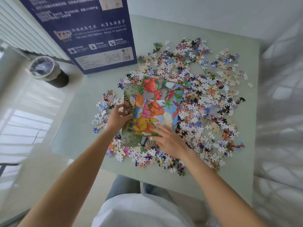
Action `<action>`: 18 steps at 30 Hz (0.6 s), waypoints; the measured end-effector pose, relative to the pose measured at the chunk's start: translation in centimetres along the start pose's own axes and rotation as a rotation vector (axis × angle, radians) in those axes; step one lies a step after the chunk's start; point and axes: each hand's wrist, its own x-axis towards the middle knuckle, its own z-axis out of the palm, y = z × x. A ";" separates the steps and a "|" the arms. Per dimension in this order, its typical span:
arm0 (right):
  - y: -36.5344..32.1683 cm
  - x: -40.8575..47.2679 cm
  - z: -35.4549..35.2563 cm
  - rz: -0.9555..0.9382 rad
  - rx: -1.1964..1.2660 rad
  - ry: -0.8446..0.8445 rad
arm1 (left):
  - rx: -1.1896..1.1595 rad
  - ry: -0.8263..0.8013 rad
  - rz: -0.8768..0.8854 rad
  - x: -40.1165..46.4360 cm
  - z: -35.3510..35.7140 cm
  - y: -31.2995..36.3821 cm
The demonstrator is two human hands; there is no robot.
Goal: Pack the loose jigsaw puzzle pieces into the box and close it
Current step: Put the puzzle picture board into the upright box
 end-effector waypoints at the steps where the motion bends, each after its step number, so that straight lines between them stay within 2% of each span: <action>1: 0.2 -0.1 0.1 0.037 0.041 -0.019 | 0.047 0.017 0.014 0.0 0.2 -0.3; 5: 1.6 0.3 -0.4 0.334 0.060 0.071 | 0.112 0.057 0.065 0.1 0.5 -1.0; 8: 2.2 1.7 -0.8 0.485 -0.020 -0.058 | 0.102 0.060 0.088 0.3 0.5 -1.6; 12: 1.1 2.8 1.0 0.442 -0.077 -0.241 | 0.115 0.072 0.095 0.4 0.4 -1.6; 18: -1.0 3.3 1.9 0.376 -0.065 -0.246 | 0.168 0.073 0.145 1.6 0.1 -1.6</action>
